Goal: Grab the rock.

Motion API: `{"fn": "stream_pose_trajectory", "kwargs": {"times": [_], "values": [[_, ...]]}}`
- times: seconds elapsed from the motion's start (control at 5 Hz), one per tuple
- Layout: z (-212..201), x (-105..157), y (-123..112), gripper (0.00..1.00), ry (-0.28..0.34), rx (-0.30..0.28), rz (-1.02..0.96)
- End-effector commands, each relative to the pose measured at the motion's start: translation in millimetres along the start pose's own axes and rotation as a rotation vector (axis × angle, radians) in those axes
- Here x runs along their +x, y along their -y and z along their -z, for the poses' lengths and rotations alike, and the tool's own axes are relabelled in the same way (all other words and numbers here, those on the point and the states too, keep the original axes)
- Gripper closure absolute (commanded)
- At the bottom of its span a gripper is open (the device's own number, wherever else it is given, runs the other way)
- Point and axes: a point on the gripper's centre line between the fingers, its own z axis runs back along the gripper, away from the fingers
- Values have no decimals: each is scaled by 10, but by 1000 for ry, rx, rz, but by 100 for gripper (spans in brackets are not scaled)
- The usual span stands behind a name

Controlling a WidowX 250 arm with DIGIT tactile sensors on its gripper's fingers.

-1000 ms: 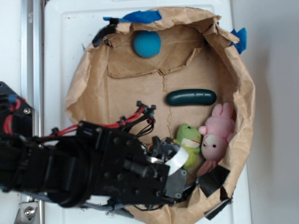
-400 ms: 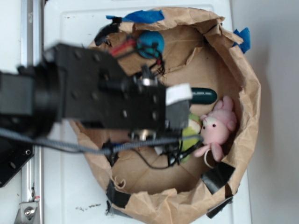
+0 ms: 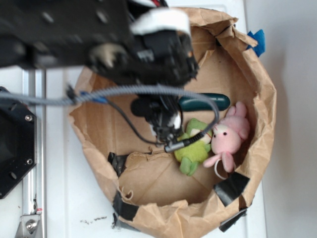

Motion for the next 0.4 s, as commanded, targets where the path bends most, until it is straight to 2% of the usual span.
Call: {"fn": "stream_pose_trajectory", "kwargs": {"times": [0.0,0.2], "values": [[-309,222,71,100,9,-25,-11],[-257,178,165,100,9,-3,-19]]}}
